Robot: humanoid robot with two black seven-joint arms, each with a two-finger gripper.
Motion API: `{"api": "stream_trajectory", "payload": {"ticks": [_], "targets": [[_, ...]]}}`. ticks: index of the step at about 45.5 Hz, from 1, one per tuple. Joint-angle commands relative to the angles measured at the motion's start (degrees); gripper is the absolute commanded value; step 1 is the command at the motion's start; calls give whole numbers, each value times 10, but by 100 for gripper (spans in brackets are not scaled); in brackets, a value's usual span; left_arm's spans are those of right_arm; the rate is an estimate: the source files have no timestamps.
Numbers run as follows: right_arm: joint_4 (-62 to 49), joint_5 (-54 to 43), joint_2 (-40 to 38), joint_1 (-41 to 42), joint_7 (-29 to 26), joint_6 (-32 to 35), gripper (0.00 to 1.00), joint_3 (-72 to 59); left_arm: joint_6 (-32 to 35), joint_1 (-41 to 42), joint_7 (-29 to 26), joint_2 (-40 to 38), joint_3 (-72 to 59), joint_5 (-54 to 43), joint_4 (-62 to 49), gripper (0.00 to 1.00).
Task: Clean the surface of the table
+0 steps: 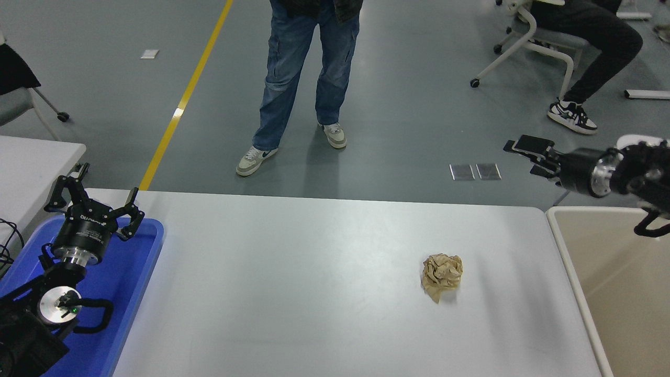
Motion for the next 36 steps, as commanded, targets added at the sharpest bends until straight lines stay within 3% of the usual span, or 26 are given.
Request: {"api": "stream_trajectory", "payload": {"ticks": [1, 18, 36], "targets": [[34, -126, 39, 71, 1, 64, 99, -75, 0, 0, 0, 0, 0, 0, 0, 100], [65, -168, 154, 80, 0, 70, 99, -174, 0, 0, 0, 0, 0, 0, 0, 100], [-53, -169, 245, -27, -3, 39, 99, -182, 0, 0, 0, 0, 0, 0, 0, 100]]}}
